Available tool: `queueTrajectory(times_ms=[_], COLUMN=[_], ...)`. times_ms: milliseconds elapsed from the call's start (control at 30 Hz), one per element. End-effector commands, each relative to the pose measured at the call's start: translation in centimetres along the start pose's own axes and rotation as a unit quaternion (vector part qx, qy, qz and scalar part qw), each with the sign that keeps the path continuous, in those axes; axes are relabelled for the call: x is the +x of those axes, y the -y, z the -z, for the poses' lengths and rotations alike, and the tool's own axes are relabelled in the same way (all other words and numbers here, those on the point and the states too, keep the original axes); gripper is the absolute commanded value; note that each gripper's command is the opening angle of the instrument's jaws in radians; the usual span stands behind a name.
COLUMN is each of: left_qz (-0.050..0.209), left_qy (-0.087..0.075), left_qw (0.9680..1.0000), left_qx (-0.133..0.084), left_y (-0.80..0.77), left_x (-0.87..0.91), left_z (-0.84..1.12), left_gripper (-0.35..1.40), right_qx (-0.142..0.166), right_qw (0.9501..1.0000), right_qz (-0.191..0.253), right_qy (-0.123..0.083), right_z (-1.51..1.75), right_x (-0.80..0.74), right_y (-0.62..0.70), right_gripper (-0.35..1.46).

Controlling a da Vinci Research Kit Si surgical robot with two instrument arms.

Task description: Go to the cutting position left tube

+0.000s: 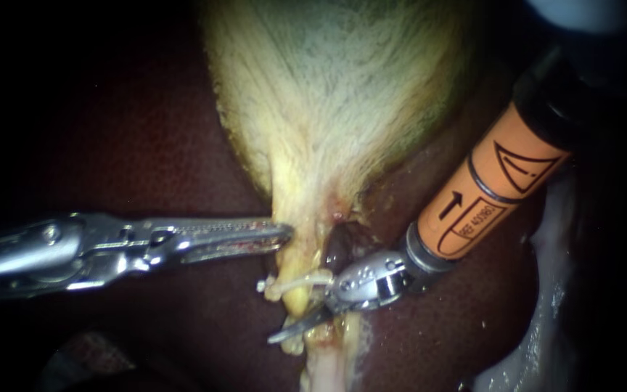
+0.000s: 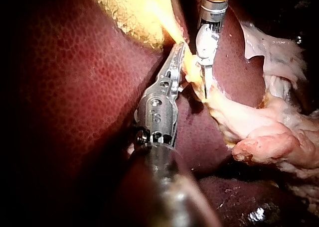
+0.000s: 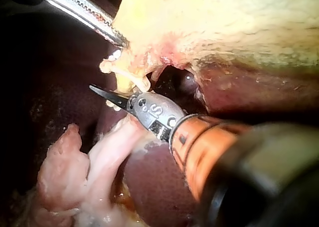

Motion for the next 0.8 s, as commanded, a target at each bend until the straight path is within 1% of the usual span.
queueTrajectory(times_ms=[33, 300, 800], left_qz=[0.0, 0.0, 0.0], left_qy=[0.0, 0.0, 0.0], left_qw=[1.0, 1.0, 1.0], left_qx=[0.0, 0.0, 0.0], left_y=[0.0, 0.0, -0.01], left_x=[0.01, 0.01, 0.01], left_z=[-0.01, -0.02, -0.03], left_gripper=[-0.05, -0.05, -0.05], right_qx=[0.0, 0.005, 0.007], right_qw=[1.0, 1.0, 0.9999], right_qz=[0.0, -0.003, -0.008], right_qy=[0.0, -0.006, -0.007], right_z=[0.0, -0.06, -0.05], right_x=[0.0, 0.03, 0.01], right_y=[0.0, -0.02, -0.03], right_gripper=[1.42, 1.42, 1.42])
